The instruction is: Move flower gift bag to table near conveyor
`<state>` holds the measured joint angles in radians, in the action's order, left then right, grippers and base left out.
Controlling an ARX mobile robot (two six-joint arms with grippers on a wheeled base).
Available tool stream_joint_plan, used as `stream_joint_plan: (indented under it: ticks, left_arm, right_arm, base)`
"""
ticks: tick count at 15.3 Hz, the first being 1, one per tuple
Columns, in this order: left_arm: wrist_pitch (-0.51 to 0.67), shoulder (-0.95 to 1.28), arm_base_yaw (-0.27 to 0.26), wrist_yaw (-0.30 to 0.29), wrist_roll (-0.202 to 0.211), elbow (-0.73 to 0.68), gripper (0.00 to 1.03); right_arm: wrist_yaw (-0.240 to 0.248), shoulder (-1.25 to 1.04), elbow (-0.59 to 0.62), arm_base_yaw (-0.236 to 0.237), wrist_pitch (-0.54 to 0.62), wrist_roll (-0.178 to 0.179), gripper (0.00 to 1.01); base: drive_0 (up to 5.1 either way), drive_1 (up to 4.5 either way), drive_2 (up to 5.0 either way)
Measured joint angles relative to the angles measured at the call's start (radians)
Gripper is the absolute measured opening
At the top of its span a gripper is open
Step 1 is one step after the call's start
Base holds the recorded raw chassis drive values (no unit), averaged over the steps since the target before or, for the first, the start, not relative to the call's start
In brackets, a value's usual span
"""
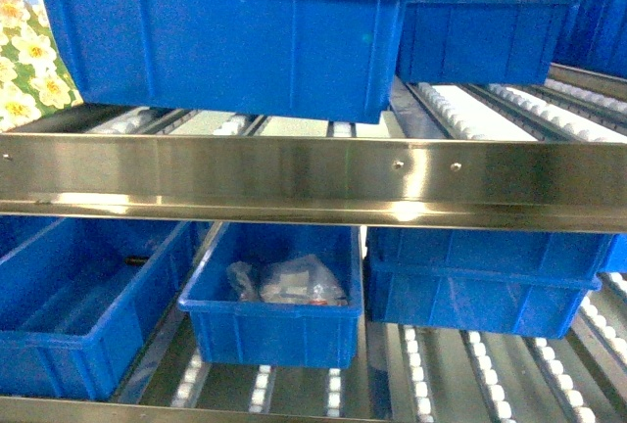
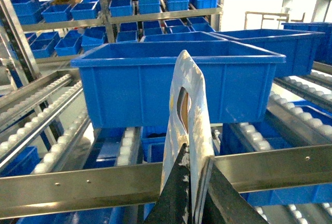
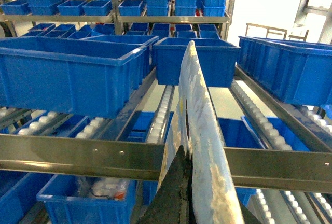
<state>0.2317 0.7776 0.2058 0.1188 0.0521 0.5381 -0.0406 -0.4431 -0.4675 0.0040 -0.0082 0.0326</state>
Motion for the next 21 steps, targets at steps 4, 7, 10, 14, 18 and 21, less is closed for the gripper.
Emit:
stream_joint_plan:
  ticks: [4,7,10,14,18,21]
  left_arm:
    - [0.0,0.0,0.0,0.0,0.0,0.0,0.02]
    - [0.001,-0.001,0.0,0.0,0.0,0.0,0.02]
    - [0.0,-0.001,0.0,0.0,0.0,0.0,0.02]
    - [0.0,0.0,0.0,0.0,0.0,0.0,0.02]
    - [0.001,-0.004,0.0,0.0,0.0,0.0,0.02]
    - [0.001,-0.003,0.0,0.0,0.0,0.0,0.02]
  right_arm:
    - [0.0,0.0,0.0,0.0,0.002,0.0,0.02]
    - [0.0,0.001,0.0,0.0,0.002,0.0,0.02]
    - [0.0,0.0,0.0,0.0,0.0,0.0,0.02]
    - [0.0,0.0,0.0,0.0,0.001,0.0,0.02]
    - [0.0,0.0,0.0,0.0,0.001,0.0,0.02]
    - [0.0,0.0,0.0,0.0,0.001,0.0,0.02]
  base:
    - [-4.8,1.5,3.4]
    - [-4.8,1.57,3.5]
    - [-4.9,1.47,3.4]
    - [-4.9,1.65,3.1]
    - [-4.9,2.48,2.5]
    - [-5.0,2.46,2.5]
